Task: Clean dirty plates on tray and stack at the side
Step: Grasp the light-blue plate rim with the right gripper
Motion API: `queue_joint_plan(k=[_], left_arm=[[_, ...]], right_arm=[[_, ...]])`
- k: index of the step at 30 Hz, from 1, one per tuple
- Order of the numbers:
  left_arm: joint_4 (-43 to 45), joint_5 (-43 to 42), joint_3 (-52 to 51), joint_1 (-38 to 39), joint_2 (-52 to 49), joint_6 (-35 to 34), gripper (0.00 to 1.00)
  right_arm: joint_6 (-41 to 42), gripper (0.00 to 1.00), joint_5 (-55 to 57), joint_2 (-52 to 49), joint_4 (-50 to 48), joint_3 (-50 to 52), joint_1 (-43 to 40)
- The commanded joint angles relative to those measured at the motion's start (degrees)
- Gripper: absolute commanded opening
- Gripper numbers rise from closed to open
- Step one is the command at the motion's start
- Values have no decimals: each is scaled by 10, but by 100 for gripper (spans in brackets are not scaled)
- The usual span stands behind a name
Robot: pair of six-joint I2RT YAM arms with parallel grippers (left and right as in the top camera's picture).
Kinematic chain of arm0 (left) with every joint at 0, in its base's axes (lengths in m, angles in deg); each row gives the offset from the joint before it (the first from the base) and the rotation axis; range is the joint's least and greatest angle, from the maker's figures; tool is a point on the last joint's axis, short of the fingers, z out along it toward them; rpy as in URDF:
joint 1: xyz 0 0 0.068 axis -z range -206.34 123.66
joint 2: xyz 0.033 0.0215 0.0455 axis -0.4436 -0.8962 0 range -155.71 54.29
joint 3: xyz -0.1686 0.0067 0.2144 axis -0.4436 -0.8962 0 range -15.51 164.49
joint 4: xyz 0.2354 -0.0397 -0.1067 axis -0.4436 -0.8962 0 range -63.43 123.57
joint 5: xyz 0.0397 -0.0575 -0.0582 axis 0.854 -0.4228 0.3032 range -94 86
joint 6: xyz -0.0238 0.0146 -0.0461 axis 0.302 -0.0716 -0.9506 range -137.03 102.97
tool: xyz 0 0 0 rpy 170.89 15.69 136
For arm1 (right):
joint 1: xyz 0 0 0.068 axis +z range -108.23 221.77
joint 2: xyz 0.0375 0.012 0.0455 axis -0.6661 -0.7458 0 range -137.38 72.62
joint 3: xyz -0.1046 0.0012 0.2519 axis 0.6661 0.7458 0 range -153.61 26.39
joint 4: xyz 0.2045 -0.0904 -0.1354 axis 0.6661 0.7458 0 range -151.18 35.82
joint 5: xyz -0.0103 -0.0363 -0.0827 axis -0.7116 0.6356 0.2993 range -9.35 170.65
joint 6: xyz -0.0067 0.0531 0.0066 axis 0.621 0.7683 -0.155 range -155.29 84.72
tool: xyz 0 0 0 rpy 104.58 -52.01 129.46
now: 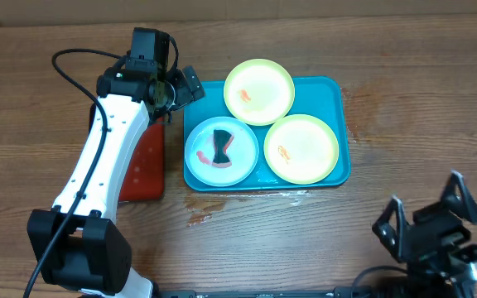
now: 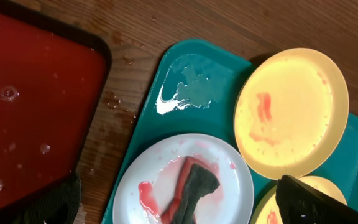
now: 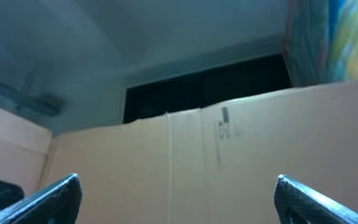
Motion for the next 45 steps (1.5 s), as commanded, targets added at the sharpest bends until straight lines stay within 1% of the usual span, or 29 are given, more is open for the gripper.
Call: queue_joint_plan(k=[1,3,4,6,9,11,12,13,14,17,18,19,21,22,24,25,26,28,29,33,34,35,36,37,45], left_arm=[[1,0,2,4,-2,5,100],[2,0,2,4,-2,5,100],[2,-1,2,4,-2,5,100],[2,-1,2,4,-2,5,100],[3,-1,2,4,-2,5,100],[3,-1,2,4,-2,5,100],[3,-1,2,4,-2,5,100],[2,-1,2,4,-2,5,100],[1,-1,2,4,-2,5,100],[1,-1,2,4,-2,5,100],[0,-1,2,4,-2,5,100],[0,-1,2,4,-2,5,100],[0,-1,2,4,-2,5,100],[0,-1,2,4,-2,5,100],[0,-1,2,4,-2,5,100],[1,-1,2,4,-2,5,100],[1,-1,2,4,-2,5,100],[1,-1,2,4,-2,5,100],[1,0,2,4,-2,5,100],[1,-1,2,4,-2,5,100],[-1,0,2,4,-2,5,100],[-3,0,2,4,-2,5,100],[-3,0,2,4,-2,5,100],[-3,0,2,4,-2,5,100],[-3,0,2,4,-2,5,100]], right_arm=[[-19,100,-37,-25,98,-107,2],[-45,100,-50,-73,260,-206,2],[-71,100,-50,-132,392,-290,2],[-109,100,-54,-224,537,-387,2],[-147,100,-73,-375,708,-506,2],[-141,100,-117,-461,773,-561,2],[-120,100,-158,-504,797,-584,2],[-100,100,-197,-544,812,-601,2],[-83,100,-230,-575,807,-610,2],[-45,100,-358,-675,751,-630,7],[-40,100,-382,-703,737,-637,14],[-29,100,-383,-731,732,-648,25],[-24,100,-331,-781,745,-679,57],[-25,100,-273,-808,770,-702,79],[-26,100,-151,-863,850,-761,123],[-26,100,-91,-903,910,-805,148],[-28,100,-62,-931,949,-836,164],[-46,100,-35,-992,1013,-895,193],[-50,100,-30,-1021,1028,-916,205],[-43,100,-32,-1086,996,-923,238],[-43,93,-32,-1098,989,-921,245],[-43,71,-31,-1122,976,-920,259],[-43,62,-31,-1134,970,-920,264],[-44,58,-31,-1144,965,-920,269],[-65,56,-10,-1210,938,-919,295]])
